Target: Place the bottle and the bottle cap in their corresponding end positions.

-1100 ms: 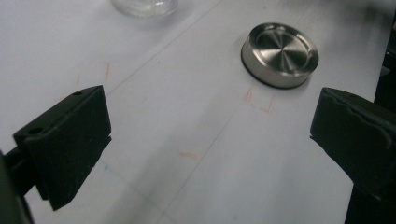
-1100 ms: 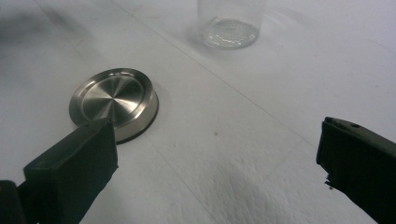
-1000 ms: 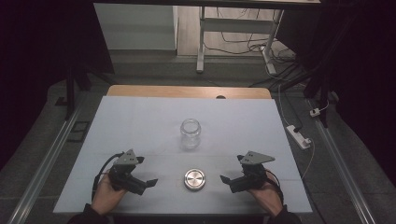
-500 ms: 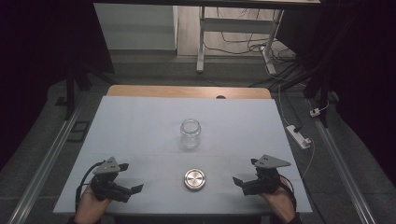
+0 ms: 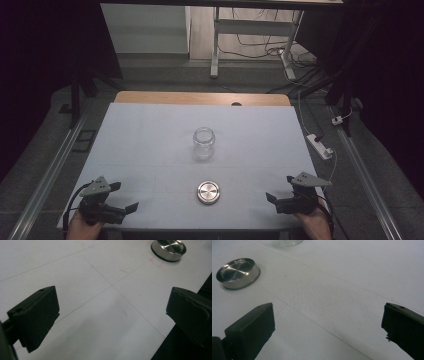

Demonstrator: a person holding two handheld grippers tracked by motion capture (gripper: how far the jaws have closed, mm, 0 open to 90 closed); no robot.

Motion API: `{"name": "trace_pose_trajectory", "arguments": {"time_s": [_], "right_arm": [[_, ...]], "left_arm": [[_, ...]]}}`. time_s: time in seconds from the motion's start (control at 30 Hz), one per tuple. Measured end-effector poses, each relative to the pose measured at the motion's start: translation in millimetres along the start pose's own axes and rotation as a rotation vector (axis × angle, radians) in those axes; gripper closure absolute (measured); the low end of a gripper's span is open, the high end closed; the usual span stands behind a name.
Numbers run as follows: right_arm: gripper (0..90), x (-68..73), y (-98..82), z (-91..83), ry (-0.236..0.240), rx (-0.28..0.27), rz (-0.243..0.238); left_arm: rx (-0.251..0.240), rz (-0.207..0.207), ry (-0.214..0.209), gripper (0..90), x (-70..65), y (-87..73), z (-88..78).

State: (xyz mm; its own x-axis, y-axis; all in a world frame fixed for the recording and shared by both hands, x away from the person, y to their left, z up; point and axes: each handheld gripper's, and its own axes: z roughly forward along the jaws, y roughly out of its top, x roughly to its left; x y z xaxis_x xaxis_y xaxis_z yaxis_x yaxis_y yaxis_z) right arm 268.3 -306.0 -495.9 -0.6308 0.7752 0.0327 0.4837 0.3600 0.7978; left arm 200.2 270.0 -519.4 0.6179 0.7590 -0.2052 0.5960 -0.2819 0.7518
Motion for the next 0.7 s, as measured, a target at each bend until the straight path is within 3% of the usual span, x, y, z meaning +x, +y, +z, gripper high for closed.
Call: {"name": "trace_pose_trajectory", "arguments": {"time_s": [0.43, 0.57, 0.7], "right_arm": [[0.0, -10.8, -16.1, -23.0, -0.070, 0.007, 0.074], [0.0, -9.5, -17.9, -26.3, -0.081, 0.019, 0.074], [0.0, -9.1, -17.9, -25.6, -0.079, 0.035, 0.068]], "left_arm": [[0.007, -0.038, 0.063, 0.0, 3.0, -13.4, -13.4], [0.027, -0.043, 0.091, 0.0, 3.2, -16.2, -16.0], [0.028, -0.060, 0.087, 0.0, 4.6, -16.1, -15.9]]}}
